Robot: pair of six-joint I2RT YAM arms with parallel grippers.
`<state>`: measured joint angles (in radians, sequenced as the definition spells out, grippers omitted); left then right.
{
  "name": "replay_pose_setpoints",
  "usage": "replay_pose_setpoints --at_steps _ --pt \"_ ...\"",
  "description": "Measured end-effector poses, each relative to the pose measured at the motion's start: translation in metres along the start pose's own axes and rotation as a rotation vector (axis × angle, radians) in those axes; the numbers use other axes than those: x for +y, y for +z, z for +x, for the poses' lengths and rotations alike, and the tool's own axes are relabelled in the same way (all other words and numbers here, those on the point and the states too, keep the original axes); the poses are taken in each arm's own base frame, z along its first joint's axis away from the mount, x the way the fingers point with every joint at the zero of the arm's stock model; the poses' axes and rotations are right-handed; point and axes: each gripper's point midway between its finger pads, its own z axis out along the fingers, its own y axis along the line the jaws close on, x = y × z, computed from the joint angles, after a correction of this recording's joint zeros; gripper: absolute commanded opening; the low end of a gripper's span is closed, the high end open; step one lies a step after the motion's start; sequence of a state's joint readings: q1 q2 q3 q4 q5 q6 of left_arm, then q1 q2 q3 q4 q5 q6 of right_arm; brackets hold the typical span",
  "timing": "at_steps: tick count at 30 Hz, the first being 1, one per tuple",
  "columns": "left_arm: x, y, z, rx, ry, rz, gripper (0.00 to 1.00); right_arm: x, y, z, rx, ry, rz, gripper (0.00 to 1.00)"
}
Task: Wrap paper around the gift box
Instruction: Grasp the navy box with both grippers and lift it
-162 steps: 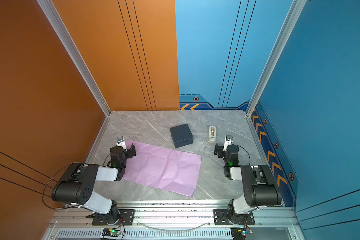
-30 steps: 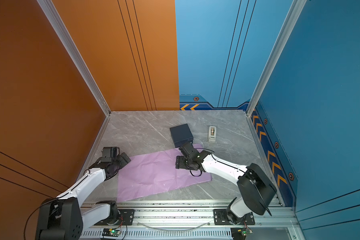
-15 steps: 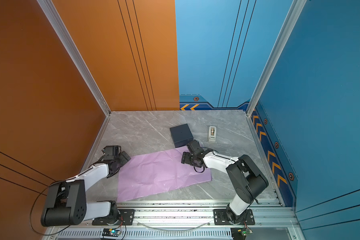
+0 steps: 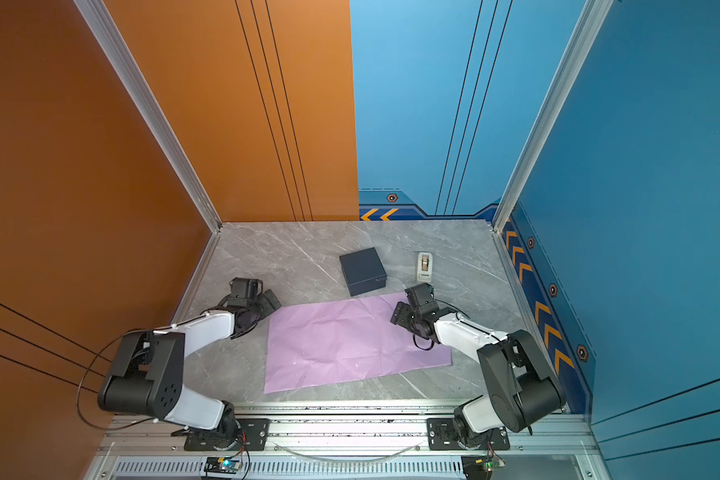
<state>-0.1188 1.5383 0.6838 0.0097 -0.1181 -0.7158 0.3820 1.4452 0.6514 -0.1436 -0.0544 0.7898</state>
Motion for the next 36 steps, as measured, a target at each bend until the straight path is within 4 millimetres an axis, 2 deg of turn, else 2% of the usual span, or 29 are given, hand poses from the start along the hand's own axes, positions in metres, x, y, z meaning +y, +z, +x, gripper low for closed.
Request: replay_pose_setpoints --at_steps 6,9,11,13,16,18,21,24,27,30,33,36 --pt "-0.049 0.011 0.005 0.036 0.059 0.096 0.99 -0.022 -0.012 -0.001 -0.009 0.034 0.034 0.91" --pt "-0.071 0.006 0.014 0.081 0.096 0.156 1.0 -0.015 -0.026 -0.006 -0.025 -0.007 0.002 0.94" --pt "-0.09 0.0 0.015 0.097 0.122 0.205 0.99 0.001 -0.04 -0.017 -0.052 -0.055 -0.047 0.94" --pt "-0.114 -0.009 0.012 0.103 0.149 0.272 0.97 0.025 -0.054 -0.039 -0.088 -0.11 -0.113 0.94" --pt "-0.158 -0.023 0.004 0.099 0.18 0.391 0.92 0.066 -0.071 -0.081 -0.137 -0.188 -0.204 0.93" --pt "-0.186 -0.025 0.002 0.105 0.194 0.46 0.88 0.092 -0.072 -0.11 -0.156 -0.241 -0.252 0.92" --pt "-0.217 -0.016 0.01 0.136 0.209 0.533 0.81 0.121 -0.055 -0.137 -0.126 -0.309 -0.301 0.89" --pt "-0.236 0.0 0.03 0.195 0.218 0.568 0.8 0.139 -0.02 -0.146 -0.041 -0.358 -0.339 0.88" --pt "-0.246 0.014 0.048 0.245 0.219 0.582 0.8 0.145 0.017 -0.137 0.069 -0.379 -0.361 0.87" --pt "-0.259 0.014 0.051 0.248 0.222 0.617 0.79 0.141 0.045 -0.12 0.171 -0.386 -0.36 0.86" --pt "-0.269 0.015 0.052 0.247 0.222 0.64 0.76 0.142 0.06 -0.105 0.248 -0.386 -0.384 0.83" --pt "-0.274 0.022 0.057 0.26 0.216 0.652 0.7 0.15 0.062 -0.104 0.262 -0.394 -0.411 0.79"
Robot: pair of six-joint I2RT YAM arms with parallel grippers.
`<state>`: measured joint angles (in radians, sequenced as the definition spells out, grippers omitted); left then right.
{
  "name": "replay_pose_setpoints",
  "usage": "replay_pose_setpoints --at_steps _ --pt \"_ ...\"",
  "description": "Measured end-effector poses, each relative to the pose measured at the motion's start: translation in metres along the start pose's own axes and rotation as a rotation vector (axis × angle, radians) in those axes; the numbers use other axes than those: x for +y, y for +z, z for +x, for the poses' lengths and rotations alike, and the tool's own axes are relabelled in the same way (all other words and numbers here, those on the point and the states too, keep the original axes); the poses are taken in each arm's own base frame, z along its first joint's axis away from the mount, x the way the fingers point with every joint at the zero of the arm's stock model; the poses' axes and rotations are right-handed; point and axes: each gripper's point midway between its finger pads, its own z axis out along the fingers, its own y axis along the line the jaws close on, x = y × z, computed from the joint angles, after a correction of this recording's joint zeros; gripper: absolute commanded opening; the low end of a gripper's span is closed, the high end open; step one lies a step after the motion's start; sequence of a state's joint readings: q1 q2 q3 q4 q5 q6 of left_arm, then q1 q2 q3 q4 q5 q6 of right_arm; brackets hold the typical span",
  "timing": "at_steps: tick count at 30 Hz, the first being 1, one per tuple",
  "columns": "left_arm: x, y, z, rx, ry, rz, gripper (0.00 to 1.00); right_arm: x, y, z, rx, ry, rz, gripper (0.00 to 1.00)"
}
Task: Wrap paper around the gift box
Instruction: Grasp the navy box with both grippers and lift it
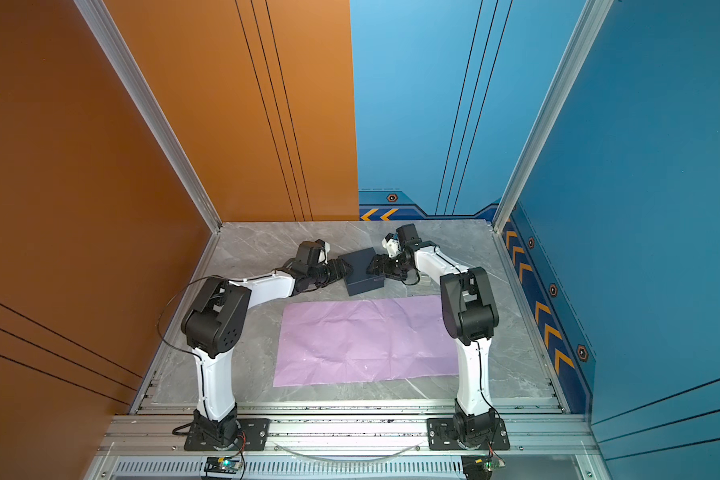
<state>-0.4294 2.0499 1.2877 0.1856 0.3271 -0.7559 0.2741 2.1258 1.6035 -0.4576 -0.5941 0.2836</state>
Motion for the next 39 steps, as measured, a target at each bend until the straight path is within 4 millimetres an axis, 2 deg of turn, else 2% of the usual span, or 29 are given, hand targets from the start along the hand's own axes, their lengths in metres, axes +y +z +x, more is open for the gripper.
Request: replay_pose_setpoints --at_steps 3,5,8,10,20,25,33,39 --pt "-0.006 0.006 -0.003 -0.007 0.002 0.023 0.63 0.003 0.004 0.0 0.013 -0.003 -0.023 0.68" --pt "-0.007 0.008 -0.005 -0.015 0.001 0.028 0.55 0.004 0.003 -0.003 0.01 0.0 -0.032 0.58" --pt "-0.009 0.01 -0.012 -0.032 -0.001 0.033 0.48 0.003 0.001 -0.008 0.0 0.001 -0.039 0.51" --pt "-0.01 0.01 -0.015 -0.04 -0.001 0.032 0.46 0.003 0.001 -0.01 -0.003 0.002 -0.04 0.48" --pt "-0.014 0.01 -0.014 -0.046 0.004 0.027 0.46 0.004 -0.005 -0.007 -0.018 0.03 -0.035 0.45" --pt "-0.025 0.005 -0.005 -0.032 0.015 0.02 0.46 0.009 -0.022 0.006 -0.025 0.045 -0.008 0.45" --pt "-0.049 -0.017 0.01 -0.026 0.024 0.038 0.47 0.022 -0.053 0.024 -0.056 0.042 0.019 0.45" --pt "-0.061 -0.031 0.036 -0.001 0.014 0.044 0.47 0.027 -0.071 0.051 -0.057 0.053 0.034 0.45"
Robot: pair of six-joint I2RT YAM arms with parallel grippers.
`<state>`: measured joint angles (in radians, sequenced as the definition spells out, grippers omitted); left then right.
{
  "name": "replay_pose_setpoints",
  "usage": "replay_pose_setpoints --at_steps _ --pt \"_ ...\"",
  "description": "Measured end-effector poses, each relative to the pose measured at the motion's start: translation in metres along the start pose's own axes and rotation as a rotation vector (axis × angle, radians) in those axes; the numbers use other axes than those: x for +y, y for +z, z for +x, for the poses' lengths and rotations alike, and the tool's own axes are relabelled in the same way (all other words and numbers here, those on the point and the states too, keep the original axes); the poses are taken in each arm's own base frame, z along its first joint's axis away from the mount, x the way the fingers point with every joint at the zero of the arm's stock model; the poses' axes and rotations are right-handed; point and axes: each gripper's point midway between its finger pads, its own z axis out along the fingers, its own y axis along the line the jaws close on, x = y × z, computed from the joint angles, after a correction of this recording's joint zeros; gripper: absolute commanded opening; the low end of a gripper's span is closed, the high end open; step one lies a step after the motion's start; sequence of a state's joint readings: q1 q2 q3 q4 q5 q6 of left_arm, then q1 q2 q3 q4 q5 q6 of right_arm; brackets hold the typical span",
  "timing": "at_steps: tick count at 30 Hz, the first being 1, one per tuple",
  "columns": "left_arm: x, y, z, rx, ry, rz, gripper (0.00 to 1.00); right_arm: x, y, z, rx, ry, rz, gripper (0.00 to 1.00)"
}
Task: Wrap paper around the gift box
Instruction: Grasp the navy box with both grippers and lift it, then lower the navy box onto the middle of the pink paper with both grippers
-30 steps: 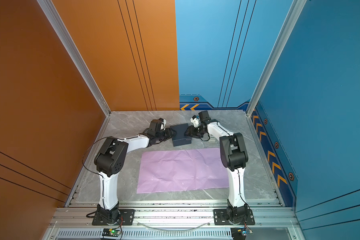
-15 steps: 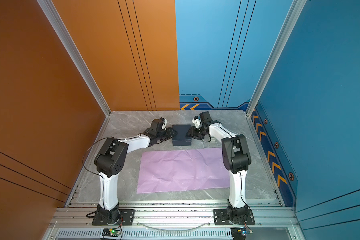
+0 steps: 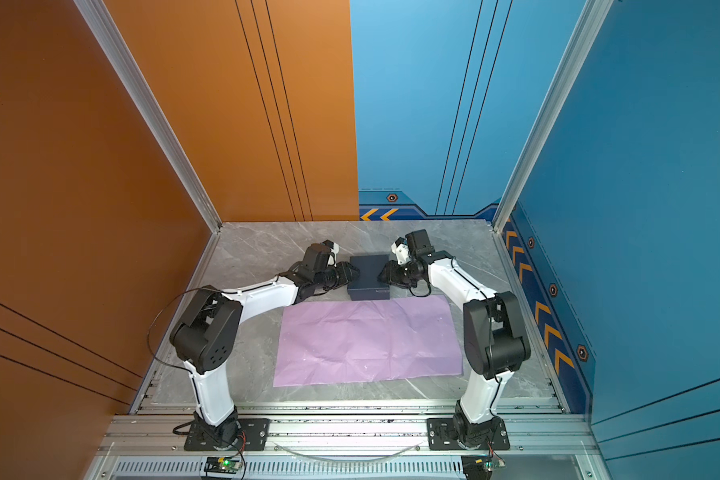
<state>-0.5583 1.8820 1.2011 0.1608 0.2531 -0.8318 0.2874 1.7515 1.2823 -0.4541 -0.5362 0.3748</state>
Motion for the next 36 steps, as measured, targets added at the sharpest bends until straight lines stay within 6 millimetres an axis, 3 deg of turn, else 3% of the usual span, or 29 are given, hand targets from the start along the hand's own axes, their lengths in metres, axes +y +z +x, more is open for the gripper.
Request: replay_pose_setpoints --at_steps 10,18,36 --pt "-0.007 -0.027 0.061 0.053 -0.037 -0.017 0.47 0.003 -0.023 0.063 0.033 0.008 0.038 0.45" --pt "-0.006 -0.043 0.1 0.094 -0.03 -0.05 0.47 0.003 -0.027 0.11 0.076 0.032 0.051 0.45" --pt "-0.003 -0.066 0.14 0.123 -0.019 -0.092 0.47 0.004 -0.03 0.154 0.115 0.045 0.059 0.46"
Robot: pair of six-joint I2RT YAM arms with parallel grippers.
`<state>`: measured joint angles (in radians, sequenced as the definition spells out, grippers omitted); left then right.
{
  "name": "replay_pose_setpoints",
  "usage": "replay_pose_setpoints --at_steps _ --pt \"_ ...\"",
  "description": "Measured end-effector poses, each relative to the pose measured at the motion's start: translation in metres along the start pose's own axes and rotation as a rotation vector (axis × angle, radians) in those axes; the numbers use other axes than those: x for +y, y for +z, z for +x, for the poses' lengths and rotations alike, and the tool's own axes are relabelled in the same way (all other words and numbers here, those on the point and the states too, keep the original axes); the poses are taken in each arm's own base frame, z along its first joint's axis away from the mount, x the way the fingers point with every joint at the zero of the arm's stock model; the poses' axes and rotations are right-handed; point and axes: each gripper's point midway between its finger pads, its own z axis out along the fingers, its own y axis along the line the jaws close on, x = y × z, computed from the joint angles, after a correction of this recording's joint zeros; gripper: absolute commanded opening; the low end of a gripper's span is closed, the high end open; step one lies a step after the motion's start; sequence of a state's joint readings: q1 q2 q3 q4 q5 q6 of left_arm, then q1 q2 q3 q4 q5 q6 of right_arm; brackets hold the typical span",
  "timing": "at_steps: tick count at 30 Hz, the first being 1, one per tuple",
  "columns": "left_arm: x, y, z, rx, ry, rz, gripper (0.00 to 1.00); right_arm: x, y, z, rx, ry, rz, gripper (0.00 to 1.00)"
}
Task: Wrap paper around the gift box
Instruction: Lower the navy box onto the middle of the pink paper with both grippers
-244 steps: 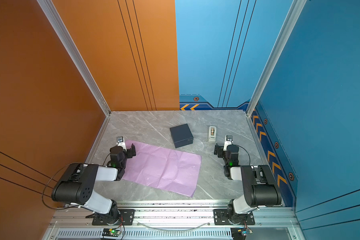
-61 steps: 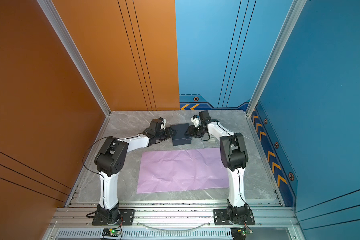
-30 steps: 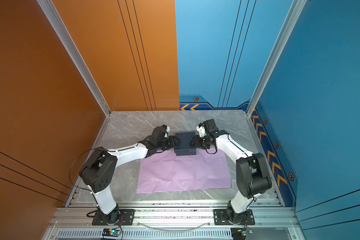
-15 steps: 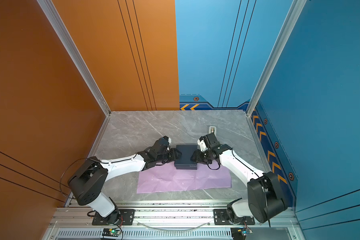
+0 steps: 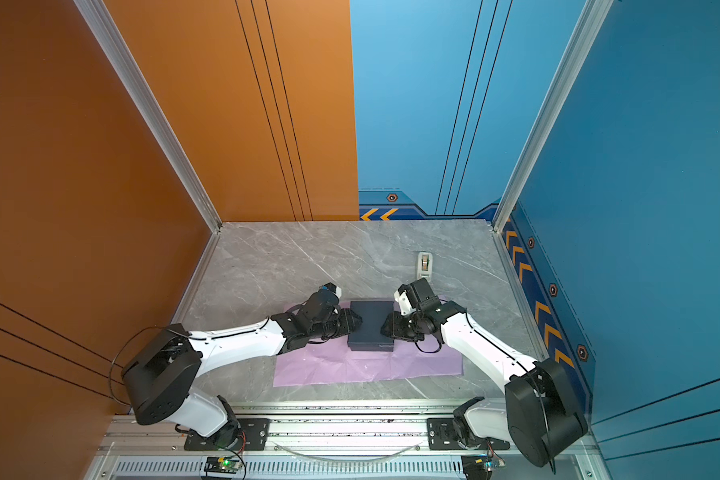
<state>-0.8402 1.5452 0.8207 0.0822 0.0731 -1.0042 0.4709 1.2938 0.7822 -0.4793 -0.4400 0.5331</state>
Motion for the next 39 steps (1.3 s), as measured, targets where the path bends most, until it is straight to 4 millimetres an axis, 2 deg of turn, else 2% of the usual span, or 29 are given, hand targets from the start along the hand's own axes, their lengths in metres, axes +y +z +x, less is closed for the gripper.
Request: replay_pose_setpoints --at_steps 6,24,39 --pt "0.005 -0.004 0.007 0.005 -0.007 -0.018 0.47 0.002 0.004 0.008 0.019 -0.004 0.0 0.46" --pt "0.014 -0.014 0.012 0.001 -0.03 -0.033 0.47 0.007 0.009 0.004 0.009 -0.02 -0.016 0.46" --pt "0.02 -0.011 0.017 0.014 -0.03 -0.054 0.47 0.003 0.015 0.012 0.03 -0.01 -0.006 0.46"
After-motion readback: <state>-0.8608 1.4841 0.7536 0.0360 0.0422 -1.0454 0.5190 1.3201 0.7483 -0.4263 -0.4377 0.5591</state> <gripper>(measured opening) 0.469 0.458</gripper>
